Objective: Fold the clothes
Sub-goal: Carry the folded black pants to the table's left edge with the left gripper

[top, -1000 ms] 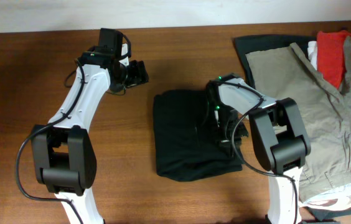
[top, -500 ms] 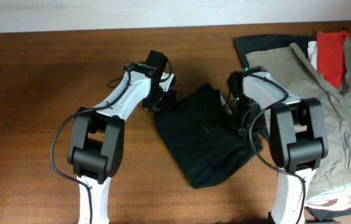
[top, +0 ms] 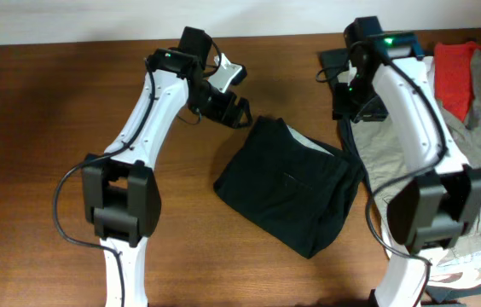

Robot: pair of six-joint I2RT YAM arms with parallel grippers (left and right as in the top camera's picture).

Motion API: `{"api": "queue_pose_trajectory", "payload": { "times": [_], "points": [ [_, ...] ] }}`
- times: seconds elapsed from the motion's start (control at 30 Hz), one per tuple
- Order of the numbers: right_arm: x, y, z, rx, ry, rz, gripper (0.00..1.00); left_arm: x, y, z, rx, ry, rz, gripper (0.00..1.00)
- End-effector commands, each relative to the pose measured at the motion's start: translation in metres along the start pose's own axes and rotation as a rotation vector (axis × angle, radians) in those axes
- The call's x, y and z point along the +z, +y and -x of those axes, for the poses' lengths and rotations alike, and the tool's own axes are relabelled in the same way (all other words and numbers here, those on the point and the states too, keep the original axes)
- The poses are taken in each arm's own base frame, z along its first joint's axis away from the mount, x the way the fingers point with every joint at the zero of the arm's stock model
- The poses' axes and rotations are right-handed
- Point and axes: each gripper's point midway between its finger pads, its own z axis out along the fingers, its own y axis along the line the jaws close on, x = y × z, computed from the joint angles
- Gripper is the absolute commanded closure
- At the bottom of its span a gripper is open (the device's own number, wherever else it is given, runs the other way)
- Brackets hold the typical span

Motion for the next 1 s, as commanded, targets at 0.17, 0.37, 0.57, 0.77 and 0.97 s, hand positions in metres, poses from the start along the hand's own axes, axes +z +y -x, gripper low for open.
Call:
{"api": "queue_pose_trajectory", "payload": {
  "times": [0.17, 0.37, 0.57, 0.77, 0.97],
  "points": [
    [-0.021, -0.004, -0.004, 0.017, -0.024, 0.021, 0.41, 0.129, -0.019, -0.062, -0.075, 0.260, -0.279, 0.16],
    [-0.021, -0.005, -0.006, 0.017, -0.015, 0.019, 0.41, 0.123, 0.037, -0.059, -0.170, 0.277, 0.033, 1.00],
    [-0.021, -0.005, -0.007, 0.017, -0.014, 0.019, 0.41, -0.057, 0.225, -0.046, -0.521, 0.001, 0.393, 1.00],
    [-0.021, -0.004, -0.007, 0.021, -0.014, 0.020, 0.41, -0.190, 0.370, -0.167, -0.728, 0.018, 0.832, 1.00],
    [-0.021, -0.004, -0.004, 0.021, -0.025, 0.022, 0.41, -0.235, 0.403, -0.221, -0.840, 0.030, 0.965, 0.99]
  ]
}}
